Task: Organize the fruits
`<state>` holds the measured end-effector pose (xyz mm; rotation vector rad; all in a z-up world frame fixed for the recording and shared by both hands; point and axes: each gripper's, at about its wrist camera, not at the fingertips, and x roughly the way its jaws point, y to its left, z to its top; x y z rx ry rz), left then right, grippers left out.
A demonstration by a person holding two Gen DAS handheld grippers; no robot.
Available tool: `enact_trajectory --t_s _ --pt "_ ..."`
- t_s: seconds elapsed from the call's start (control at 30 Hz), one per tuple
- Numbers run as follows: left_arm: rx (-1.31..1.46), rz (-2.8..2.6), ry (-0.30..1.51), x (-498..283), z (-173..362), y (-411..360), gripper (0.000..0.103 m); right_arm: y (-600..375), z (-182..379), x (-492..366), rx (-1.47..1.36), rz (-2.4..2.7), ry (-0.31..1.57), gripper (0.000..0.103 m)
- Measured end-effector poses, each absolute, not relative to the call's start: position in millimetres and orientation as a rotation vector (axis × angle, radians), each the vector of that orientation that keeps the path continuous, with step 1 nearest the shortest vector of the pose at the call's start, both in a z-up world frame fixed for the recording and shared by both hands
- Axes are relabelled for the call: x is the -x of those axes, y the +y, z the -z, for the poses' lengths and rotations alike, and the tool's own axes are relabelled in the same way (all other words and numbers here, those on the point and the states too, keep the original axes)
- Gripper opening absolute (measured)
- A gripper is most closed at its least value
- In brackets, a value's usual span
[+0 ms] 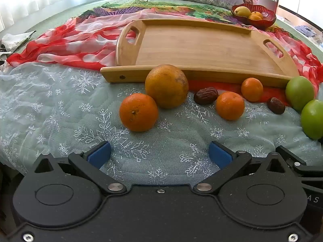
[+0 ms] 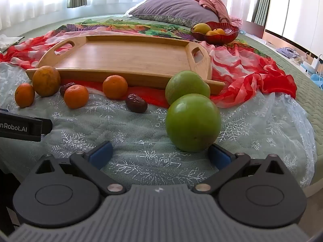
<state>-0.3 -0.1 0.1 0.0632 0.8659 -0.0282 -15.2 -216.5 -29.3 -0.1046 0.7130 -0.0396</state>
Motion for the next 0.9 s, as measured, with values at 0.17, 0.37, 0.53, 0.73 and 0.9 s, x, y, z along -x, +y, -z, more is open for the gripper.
enact_trajectory --t_s 0.17,0.37,0.53,0.73,0.9 --pt "-0.056 0.031 0.87 0.1 -0.1 0.2 0.103 -216.7 29.5 15.0 0.097 0.041 0.715 0.103" --pt "-0.057 0.031 0.869 0.1 -0.1 0.1 0.103 -216.3 29.4 14.8 0.101 0.04 0.717 0.103" --pt "-0.056 0.031 0.869 0.1 -0.1 0.2 0.103 -216.8 29.7 15.4 0.102 0.04 0.716 0.103" --pt "-0.056 0.031 0.869 0.1 -0.2 0.2 0.103 -216.8 29.7 15.5 0.103 0.04 0.716 0.103" --pt "-0.057 0.031 0.868 0.1 -0.2 0.2 0.103 -216.5 29.8 15.3 0.103 0.04 0.716 0.103"
